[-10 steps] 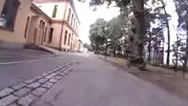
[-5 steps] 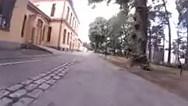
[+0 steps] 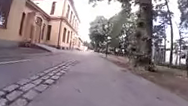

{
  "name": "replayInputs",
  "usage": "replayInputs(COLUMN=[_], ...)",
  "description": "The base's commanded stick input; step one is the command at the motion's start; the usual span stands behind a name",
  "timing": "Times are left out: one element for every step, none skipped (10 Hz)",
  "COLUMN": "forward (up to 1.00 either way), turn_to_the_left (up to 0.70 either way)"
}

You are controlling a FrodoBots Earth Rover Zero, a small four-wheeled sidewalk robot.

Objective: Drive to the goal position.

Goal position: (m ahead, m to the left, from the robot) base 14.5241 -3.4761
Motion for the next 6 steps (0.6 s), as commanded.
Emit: replayInputs(forward=[0.85, 0.85, 0.85, 0.85, 0.85, 0.85], turn_to_the_left=[-0.32, 0.01, 0.01, 0.01, 0.01, 0.01])
